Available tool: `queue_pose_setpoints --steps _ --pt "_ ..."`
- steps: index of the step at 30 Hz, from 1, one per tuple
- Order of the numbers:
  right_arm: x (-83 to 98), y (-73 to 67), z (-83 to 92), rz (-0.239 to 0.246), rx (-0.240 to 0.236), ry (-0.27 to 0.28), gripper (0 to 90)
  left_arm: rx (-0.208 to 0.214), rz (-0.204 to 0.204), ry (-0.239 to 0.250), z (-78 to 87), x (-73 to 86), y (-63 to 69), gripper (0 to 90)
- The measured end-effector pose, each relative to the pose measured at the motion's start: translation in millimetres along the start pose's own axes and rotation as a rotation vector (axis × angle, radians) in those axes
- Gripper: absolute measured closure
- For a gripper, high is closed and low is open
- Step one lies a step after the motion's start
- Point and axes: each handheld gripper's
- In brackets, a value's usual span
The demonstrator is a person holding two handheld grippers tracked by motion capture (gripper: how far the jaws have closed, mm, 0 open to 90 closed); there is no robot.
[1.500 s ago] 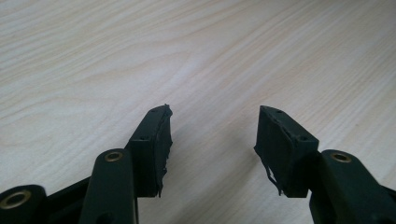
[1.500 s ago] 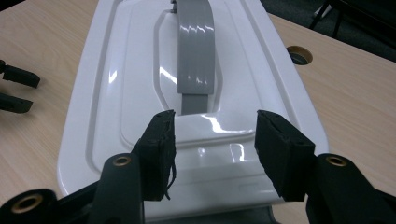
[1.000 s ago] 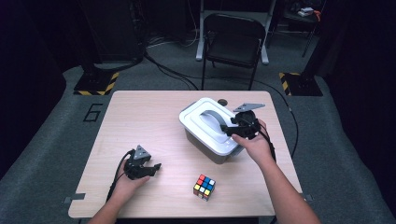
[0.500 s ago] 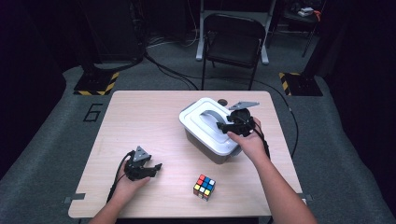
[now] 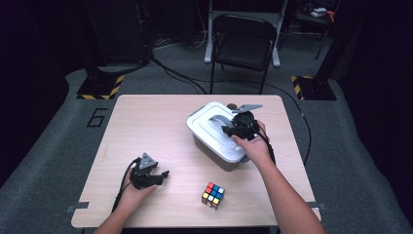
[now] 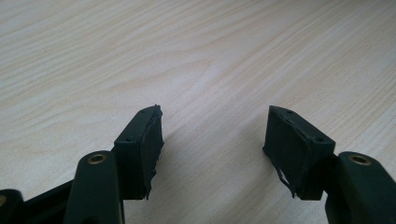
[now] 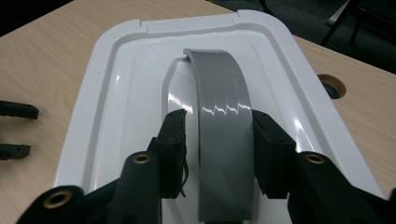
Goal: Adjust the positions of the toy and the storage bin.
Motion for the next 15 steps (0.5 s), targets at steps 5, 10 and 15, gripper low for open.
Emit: queue_pose_setpoints --steps 5,10,15 --pt "0.1 1.7 0.7 0.007 0.015 -0.002 66.7 -0.004 0.002 0.004 -0.3 0.1 0.4 36.8" --pt "0.6 -0.2 2.7 0.011 0.023 -0.015 67.1 -0.001 0.001 -0.001 0.0 0.0 0.2 36.7" --pt "2.5 -1.4 7.7 0.014 0.029 -0.027 67.1 -0.001 0.001 0.000 -0.1 0.0 0.2 36.6"
Point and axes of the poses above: each handheld gripper's, and its own axes: z roughly backward along the jaws, x roughly out of its underside, y roughly to its right, and after that the axes turned 1 degree about z, right-handed
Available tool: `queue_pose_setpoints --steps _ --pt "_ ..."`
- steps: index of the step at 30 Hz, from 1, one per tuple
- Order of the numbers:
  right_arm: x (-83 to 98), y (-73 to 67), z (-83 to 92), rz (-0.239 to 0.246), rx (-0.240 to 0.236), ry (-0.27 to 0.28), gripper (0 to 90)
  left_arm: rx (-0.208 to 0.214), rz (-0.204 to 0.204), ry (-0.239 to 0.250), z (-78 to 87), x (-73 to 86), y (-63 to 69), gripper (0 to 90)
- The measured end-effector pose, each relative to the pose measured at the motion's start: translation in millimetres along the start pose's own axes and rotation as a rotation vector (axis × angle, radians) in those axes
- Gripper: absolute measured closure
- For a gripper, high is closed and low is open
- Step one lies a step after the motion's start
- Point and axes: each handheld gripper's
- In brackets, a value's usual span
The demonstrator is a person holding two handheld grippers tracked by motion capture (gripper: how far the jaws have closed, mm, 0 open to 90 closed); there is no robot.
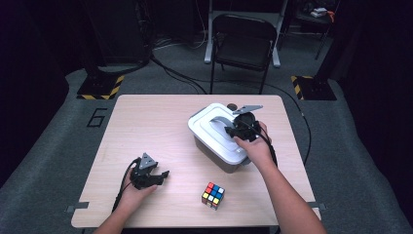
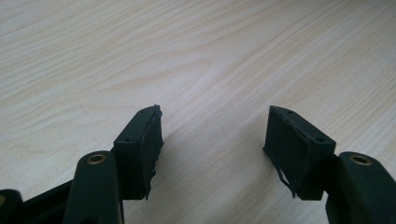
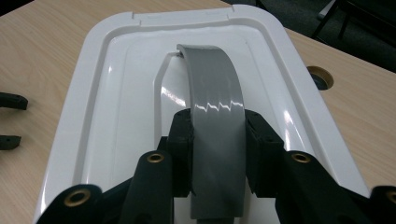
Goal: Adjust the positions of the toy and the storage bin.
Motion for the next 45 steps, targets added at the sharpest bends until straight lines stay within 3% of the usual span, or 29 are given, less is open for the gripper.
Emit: queue_pose_setpoints --steps 12,20,33,38,45 --pt "17.9 -5.3 20.2 -0.034 -0.001 -0.004 67.1 -0.004 0.002 0.004 -0.4 0.1 0.4 36.4" --pt "29.1 -9.2 33.5 -0.019 -0.010 -0.006 67.1 0.000 0.002 0.000 -0.2 -0.1 0.2 36.4" --pt "39.0 -14.7 41.2 -0.033 -0.013 0.020 66.4 -0.002 -0.002 -0.001 -0.4 -0.3 0.2 36.1" --pt "38.6 -12.9 41.2 -0.059 -0.032 0.056 53.5 -0.003 0.002 0.000 -0.8 -0.5 0.4 35.9" --pt "31.4 -13.8 34.7 -0.031 -0.036 0.076 50.1 -0.002 -0.005 -0.006 -0.4 -0.6 -0.1 35.9"
Point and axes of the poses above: each handheld gripper's, and its own axes: z roughly backward along the jaws, x roughly out of its underside, y roughly to its right, and after that the axes turned 1 degree about z, right-handed
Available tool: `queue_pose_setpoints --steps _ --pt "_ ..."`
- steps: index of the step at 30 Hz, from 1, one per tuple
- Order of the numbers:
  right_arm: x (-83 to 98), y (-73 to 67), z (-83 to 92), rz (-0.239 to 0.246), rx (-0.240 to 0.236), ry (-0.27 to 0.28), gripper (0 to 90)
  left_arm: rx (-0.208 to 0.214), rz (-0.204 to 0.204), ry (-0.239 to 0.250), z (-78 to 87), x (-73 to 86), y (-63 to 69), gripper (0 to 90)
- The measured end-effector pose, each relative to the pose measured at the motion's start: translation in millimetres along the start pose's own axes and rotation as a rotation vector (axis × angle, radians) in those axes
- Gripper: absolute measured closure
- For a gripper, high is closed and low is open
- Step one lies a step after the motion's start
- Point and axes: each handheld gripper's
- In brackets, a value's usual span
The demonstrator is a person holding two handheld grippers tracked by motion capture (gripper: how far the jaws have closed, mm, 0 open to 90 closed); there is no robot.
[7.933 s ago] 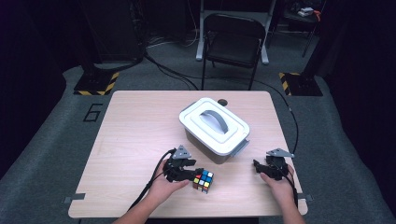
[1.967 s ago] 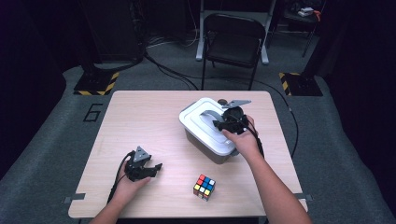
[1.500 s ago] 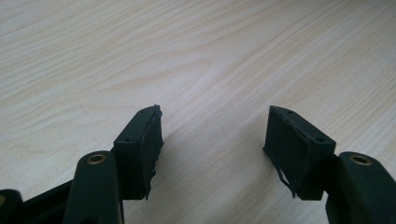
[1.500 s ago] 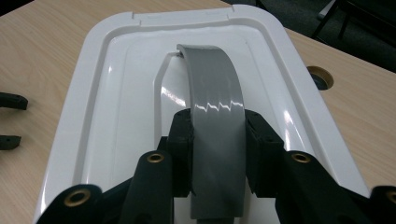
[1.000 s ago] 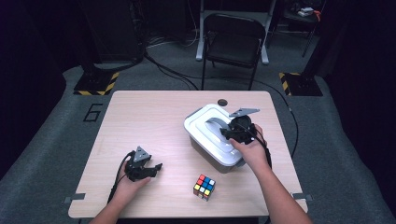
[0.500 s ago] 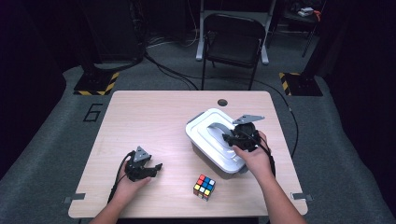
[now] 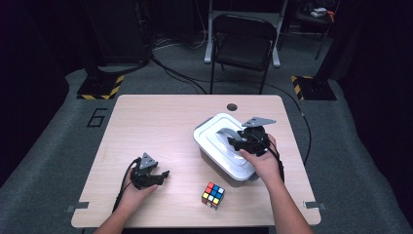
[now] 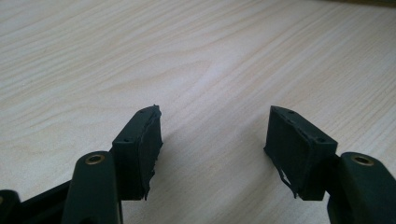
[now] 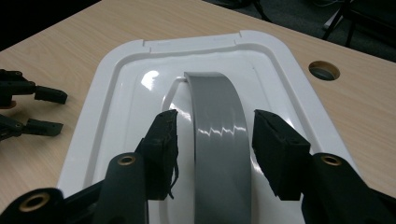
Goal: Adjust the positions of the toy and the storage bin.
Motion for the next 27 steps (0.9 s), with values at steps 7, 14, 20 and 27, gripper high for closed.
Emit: queue_pose_setpoints --steps 7,14,20,27 --pt "-11.7 -4.6 -6.1 0.021 0.010 -0.006 49.8 -0.002 0.003 0.007 -0.6 0.2 0.4 35.8" --pt "-15.5 -5.9 -9.1 0.042 0.034 -0.020 57.1 0.000 0.004 0.003 -0.4 -0.1 0.4 35.7" --pt "-15.4 -3.5 -10.6 0.044 0.029 -0.024 63.7 -0.001 0.003 0.003 -0.5 -0.1 0.4 35.7" --pt "-14.9 -0.7 -10.1 0.041 0.005 -0.018 64.7 -0.001 0.004 0.003 -0.5 -0.1 0.4 35.7"
Point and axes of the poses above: each handheld gripper's, and its own axes: z roughly backward along the jaws, x roughly out of its underside, y roughly to its right, and after that the axes turned 1 degree about z, right-handed
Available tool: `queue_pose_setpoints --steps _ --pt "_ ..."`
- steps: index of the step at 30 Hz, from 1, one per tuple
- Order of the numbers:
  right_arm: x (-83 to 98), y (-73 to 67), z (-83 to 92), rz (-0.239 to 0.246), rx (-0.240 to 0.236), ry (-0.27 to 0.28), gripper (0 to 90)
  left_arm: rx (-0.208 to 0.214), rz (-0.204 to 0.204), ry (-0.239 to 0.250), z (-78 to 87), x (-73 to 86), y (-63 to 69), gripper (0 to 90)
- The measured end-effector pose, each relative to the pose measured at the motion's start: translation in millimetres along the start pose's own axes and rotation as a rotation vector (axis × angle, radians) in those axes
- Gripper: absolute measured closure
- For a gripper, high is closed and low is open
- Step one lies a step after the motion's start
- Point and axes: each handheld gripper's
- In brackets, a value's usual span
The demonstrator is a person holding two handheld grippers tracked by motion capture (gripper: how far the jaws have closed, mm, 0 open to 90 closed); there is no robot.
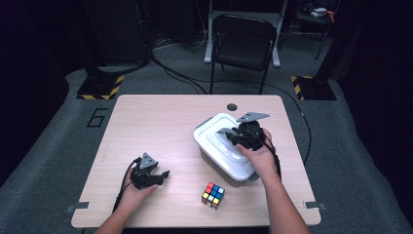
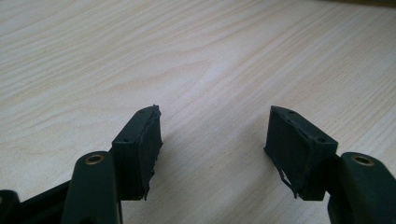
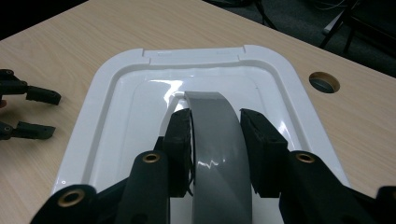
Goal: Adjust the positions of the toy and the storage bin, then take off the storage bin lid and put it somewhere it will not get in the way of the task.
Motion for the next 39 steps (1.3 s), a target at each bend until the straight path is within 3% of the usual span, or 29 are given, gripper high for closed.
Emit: queue_pose_setpoints --steps 39 --pt "-2.2 -0.7 5.1 -0.006 -0.022 0.008 66.6 -0.003 -0.003 0.003 -0.1 -0.1 -0.2 35.7"
Point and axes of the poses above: each handheld gripper's, and its own axes: z roughly backward along the jaws, x roughly out of its underside, y roughly to its right, and after that the axes turned 1 degree about z, right-handed
